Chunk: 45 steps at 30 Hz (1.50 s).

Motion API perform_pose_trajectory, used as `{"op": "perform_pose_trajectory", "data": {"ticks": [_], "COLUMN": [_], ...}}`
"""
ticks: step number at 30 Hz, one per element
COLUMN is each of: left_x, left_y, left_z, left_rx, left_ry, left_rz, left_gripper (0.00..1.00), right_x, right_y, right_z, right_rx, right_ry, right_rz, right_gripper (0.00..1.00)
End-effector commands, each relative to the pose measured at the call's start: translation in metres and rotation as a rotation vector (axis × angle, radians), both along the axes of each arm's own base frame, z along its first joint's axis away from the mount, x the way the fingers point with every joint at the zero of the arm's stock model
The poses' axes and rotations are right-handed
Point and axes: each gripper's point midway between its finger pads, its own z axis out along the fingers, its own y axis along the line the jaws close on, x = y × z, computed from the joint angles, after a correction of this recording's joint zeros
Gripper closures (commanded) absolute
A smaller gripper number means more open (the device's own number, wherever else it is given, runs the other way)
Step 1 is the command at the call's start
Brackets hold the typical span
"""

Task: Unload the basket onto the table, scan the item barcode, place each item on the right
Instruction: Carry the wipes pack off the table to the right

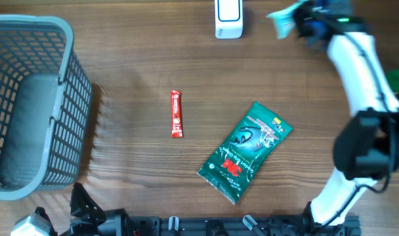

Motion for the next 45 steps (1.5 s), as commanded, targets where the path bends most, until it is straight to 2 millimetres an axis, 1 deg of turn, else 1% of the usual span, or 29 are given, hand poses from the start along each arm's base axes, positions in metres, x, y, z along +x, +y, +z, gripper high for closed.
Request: {"op": "perform_pose_trajectory", "data": {"ticks": [1, 2, 3, 4, 6, 8, 9, 11, 12, 14, 15, 17, 19, 20, 23, 25, 28, 31, 32, 35, 37, 39, 40, 41, 43, 44, 45], "left_x": [0.0, 0.0, 0.0, 0.0, 0.0, 0.0, 0.0, 0.0, 0.0, 0.0, 0.0, 0.0, 0.0, 0.0, 0.0, 0.0, 0.0, 0.0, 0.0, 0.0, 0.0, 0.0, 0.0, 0.0, 0.0, 0.0, 0.0], "left_y": [-0.002, -0.002, -0.002, -0.002, -0.002, -0.002, -0.002, -0.002, -0.002, -0.002, -0.002, -0.002, -0.002, -0.002, -0.002, -0.002, -0.002, -0.002, -0.002, -0.002, -0.002, -0.002, -0.002, -0.002, -0.002, -0.002, -0.002], "left_z": [0.001, 0.001, 0.001, 0.001, 0.001, 0.001, 0.001, 0.001, 0.001, 0.001, 0.001, 0.001, 0.001, 0.001, 0.001, 0.001, 0.001, 0.001, 0.001, 0.001, 0.001, 0.001, 0.001, 0.001, 0.001, 0.001, 0.001], "left_rx": [-0.006, -0.006, -0.006, -0.006, -0.006, -0.006, -0.006, -0.005, -0.006, -0.006, -0.006, -0.006, -0.006, -0.006, -0.006, -0.006, -0.006, -0.006, -0.006, -0.006, -0.006, -0.006, -0.006, -0.006, -0.006, -0.006, -0.006], "left_ry": [-0.01, -0.01, -0.01, -0.01, -0.01, -0.01, -0.01, -0.01, -0.01, -0.01, -0.01, -0.01, -0.01, -0.01, -0.01, -0.01, -0.01, -0.01, -0.01, -0.01, -0.01, -0.01, -0.01, -0.01, -0.01, -0.01, -0.01], "left_rz": [-0.01, -0.01, -0.01, -0.01, -0.01, -0.01, -0.01, -0.01, -0.01, -0.01, -0.01, -0.01, -0.01, -0.01, -0.01, -0.01, -0.01, -0.01, -0.01, -0.01, -0.01, -0.01, -0.01, -0.01, -0.01, -0.01, -0.01], "left_gripper": [0.0, 0.0, 0.0, 0.0, 0.0, 0.0, 0.0, 0.0, 0.0, 0.0, 0.0, 0.0, 0.0, 0.0, 0.0, 0.0, 0.0, 0.0, 0.0, 0.0, 0.0, 0.0, 0.0, 0.0, 0.0, 0.0, 0.0], "right_x": [-0.027, -0.039, -0.057, -0.075, -0.097, -0.11, -0.11, -0.111, -0.105, -0.087, -0.081, -0.08, -0.08, -0.082, -0.091, -0.1, -0.105, -0.119, -0.121, -0.121, -0.121, -0.118, -0.116, -0.109, -0.099, -0.093, -0.087], "right_y": [-0.113, -0.135, -0.155, -0.167, -0.175, -0.18, -0.182, -0.196, -0.203, -0.214, -0.227, -0.237, -0.249, -0.255, -0.273, -0.287, -0.309, -0.327, -0.329, -0.33, -0.329, -0.325, -0.322, -0.316, -0.306, -0.298, -0.288], "right_z": [-0.024, -0.03, -0.038, -0.045, -0.051, -0.052, -0.051, -0.046, -0.043, -0.032, -0.026, -0.028, -0.039, -0.049, -0.067, -0.072, -0.077, -0.085, -0.087, -0.087, -0.088, -0.088, -0.088, -0.086, -0.077, -0.067, -0.056], "right_rx": [-0.173, -0.192, -0.199, -0.194, -0.175, -0.19, -0.213, -0.279, -0.309, -0.355, -0.405, -0.439, -0.473, -0.483, -0.445, -0.369, -0.245, -0.21, -0.21, -0.226, -0.22, -0.202, -0.188, -0.162, -0.121, -0.092, -0.064], "right_ry": [0.115, 0.157, 0.219, 0.283, 0.361, 0.404, 0.407, 0.402, 0.373, 0.288, 0.254, 0.25, 0.268, 0.289, 0.31, 0.292, 0.238, 0.249, 0.256, 0.265, 0.263, 0.258, 0.255, 0.237, 0.204, 0.172, 0.133], "right_rz": [-0.279, -0.33, -0.371, -0.384, -0.373, -0.347, -0.327, -0.37, -0.393, -0.404, -0.452, -0.493, -0.527, -0.542, -0.61, -0.675, -0.68, -0.703, -0.707, -0.685, -0.68, -0.664, -0.647, -0.596, -0.53, -0.488, -0.435], "right_gripper": [0.95, 0.95, 0.95, 0.95, 0.96, 0.95, 0.96, 0.95, 0.95, 0.95, 0.95, 0.95, 0.95, 0.94, 0.92, 0.9, 0.91, 0.92, 0.89, 0.71, 0.53, 0.39, 0.36, 0.25, 0.2, 0.18, 0.19]}}
